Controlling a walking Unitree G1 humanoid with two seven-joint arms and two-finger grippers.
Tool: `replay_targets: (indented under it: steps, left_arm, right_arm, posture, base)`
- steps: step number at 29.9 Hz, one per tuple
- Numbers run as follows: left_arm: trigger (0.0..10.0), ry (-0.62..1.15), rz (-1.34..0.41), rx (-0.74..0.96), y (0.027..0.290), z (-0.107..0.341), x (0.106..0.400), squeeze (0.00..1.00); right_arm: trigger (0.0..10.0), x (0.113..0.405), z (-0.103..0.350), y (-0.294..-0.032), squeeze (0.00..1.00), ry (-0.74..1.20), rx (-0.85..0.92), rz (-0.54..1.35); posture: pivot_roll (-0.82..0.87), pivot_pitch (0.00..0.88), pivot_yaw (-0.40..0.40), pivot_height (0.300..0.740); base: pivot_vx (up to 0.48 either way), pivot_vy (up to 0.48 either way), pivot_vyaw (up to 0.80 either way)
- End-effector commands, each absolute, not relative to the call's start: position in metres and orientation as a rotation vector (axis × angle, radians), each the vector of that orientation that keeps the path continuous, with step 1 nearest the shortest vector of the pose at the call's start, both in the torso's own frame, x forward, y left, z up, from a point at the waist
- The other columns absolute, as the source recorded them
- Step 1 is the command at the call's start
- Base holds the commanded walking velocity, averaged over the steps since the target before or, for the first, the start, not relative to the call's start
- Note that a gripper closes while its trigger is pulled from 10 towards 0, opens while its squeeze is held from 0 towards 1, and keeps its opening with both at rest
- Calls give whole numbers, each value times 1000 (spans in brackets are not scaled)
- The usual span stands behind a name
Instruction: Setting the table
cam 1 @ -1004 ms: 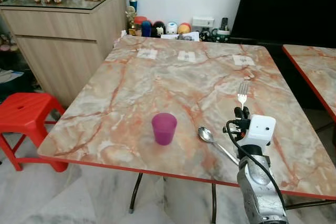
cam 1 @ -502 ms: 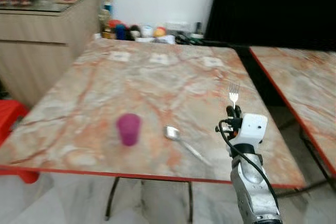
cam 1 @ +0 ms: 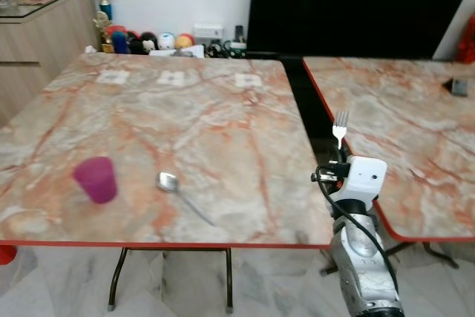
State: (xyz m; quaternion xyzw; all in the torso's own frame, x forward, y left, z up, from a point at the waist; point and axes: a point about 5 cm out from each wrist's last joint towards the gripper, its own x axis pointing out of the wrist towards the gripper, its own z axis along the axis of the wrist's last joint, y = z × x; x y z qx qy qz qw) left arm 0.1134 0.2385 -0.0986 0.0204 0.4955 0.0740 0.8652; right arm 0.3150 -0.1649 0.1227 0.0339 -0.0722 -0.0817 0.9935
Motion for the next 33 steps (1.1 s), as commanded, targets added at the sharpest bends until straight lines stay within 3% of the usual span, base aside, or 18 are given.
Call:
replay_targets:
  steps: [1, 7, 18, 28, 33]
  left_arm:
    - [10000, 1047, 163, 53, 243, -98, 114, 0]
    - [10000, 1035, 162, 53, 242, -96, 121, 0]
    - [10000, 1044, 182, 50, 256, -95, 109, 0]
    - [10000, 1039, 158, 41, 237, -98, 118, 0]
    - [10000, 1050, 176, 43, 251, -97, 108, 0]
  right_arm:
    - [10000, 317, 128, -160, 0, -165, 74, -154]
    - [10000, 316, 128, -161, 0, -170, 77, -157]
    - [10000, 317, 129, -162, 0, -175, 71, -162]
    - [10000, 319, 132, -164, 0, -182, 58, -162]
    - [10000, 319, 133, -165, 0, -186, 54, -167]
  posture:
    - [50, 0, -18, 740]
    - [48, 0, -14, 740]
    - [47, 0, -18, 740]
    - [43, 0, -19, 740]
    - [43, 0, -20, 740]
  base:
    - [0, -390, 0]
    - [0, -387, 0]
    - [0, -389, 0]
    - [0, -386, 0]
    - [0, -387, 0]
